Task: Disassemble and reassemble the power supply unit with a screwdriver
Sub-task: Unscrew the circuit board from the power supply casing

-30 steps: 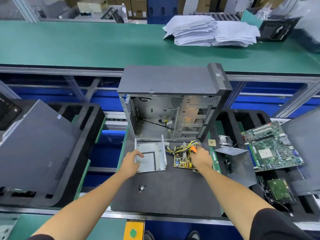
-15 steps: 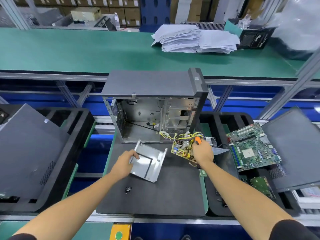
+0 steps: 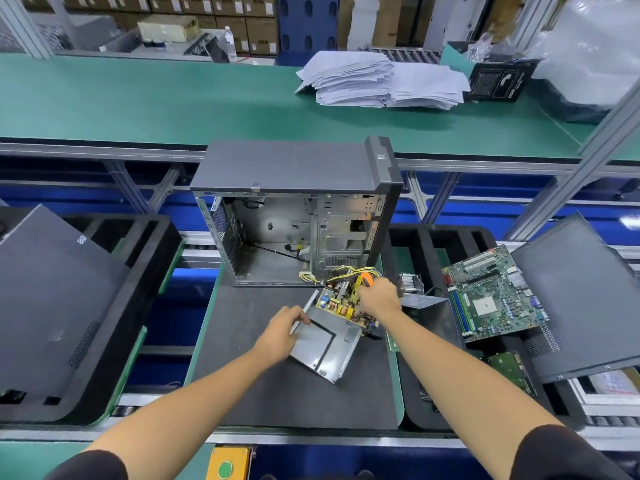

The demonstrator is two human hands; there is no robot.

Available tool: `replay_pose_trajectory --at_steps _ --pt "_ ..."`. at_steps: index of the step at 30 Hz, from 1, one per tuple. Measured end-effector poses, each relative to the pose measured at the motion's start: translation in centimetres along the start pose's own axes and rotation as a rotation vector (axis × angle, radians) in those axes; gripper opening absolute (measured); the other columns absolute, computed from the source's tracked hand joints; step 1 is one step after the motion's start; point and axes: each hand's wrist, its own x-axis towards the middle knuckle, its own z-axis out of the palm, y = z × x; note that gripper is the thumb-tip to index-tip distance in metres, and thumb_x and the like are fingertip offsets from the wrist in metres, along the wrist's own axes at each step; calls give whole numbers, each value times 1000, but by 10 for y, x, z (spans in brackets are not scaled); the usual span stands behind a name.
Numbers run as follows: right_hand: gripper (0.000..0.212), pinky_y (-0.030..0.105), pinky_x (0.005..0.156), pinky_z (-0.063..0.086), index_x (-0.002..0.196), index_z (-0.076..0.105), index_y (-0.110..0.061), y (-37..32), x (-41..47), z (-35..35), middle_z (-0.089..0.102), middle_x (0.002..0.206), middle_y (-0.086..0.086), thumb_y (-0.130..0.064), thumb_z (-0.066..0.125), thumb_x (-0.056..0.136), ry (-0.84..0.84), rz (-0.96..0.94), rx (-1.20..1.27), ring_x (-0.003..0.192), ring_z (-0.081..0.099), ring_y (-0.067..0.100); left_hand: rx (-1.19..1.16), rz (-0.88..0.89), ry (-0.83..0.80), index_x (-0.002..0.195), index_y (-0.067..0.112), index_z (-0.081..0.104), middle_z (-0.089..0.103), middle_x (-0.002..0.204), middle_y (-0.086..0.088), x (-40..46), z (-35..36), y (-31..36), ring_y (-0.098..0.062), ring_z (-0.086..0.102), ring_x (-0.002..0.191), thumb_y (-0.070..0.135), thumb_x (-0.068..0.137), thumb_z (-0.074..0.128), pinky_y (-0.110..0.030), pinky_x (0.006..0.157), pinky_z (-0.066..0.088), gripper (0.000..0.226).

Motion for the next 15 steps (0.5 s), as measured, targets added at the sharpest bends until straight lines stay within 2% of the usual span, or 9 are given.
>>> replay_pose_trajectory --at_steps 2,4,6,9,11,13,15 --pt "28 27 50 31 65 40 -11 -6 -1 4 51 70 7 -14 55 88 -43 -8 -50 60 46 25 -19 -9 9 106 16 65 54 107 -1 0 2 0 -19 54 104 -20 78 45 -26 90 43 49" --pt "22 28 55 40 72 47 -10 -12 -3 10 59 80 10 -19 54 91 -70 -30 -111 69 58 28 -37 -15 -7 107 15 64 53 105 6 0 3 -2 -18 53 107 -18 81 48 -22 89 40 46" --pt "22 33 69 52 77 52 -10 -18 -5 15 67 92 12 -24 53 94 -90 -51 -172 84 67 31 -75 -42 -34 109 16 59 54 112 0 2 3 -3 -19 53 113 -13 83 53 -23 90 40 40" --pt "27 39 83 58 74 52 -13 -23 -5 18 71 96 12 -27 52 97 -108 -65 -246 89 70 31 -186 -109 -58 114 17 48 51 126 -9 6 5 -2 -24 50 123 2 89 63 -32 100 43 33" --pt "27 40 86 58 76 53 -12 -26 -4 16 72 95 11 -28 52 98 -134 -49 -280 90 71 29 -209 -126 -80 122 18 40 45 133 -9 8 9 -1 -24 44 129 16 92 68 -38 110 39 41" --pt "25 39 86 58 79 55 -10 -28 -2 14 74 86 9 -26 52 98 -161 -30 -307 86 72 25 -177 -138 -105 137 20 32 37 141 -6 11 15 1 -21 35 135 32 92 72 -41 116 33 61" --pt "24 39 85 59 85 60 -7 -31 -1 12 75 83 7 -24 51 98 -187 -21 -335 86 73 23 -109 -176 -97 148 24 26 30 139 -3 15 20 3 -22 26 133 47 90 72 -41 116 29 77"
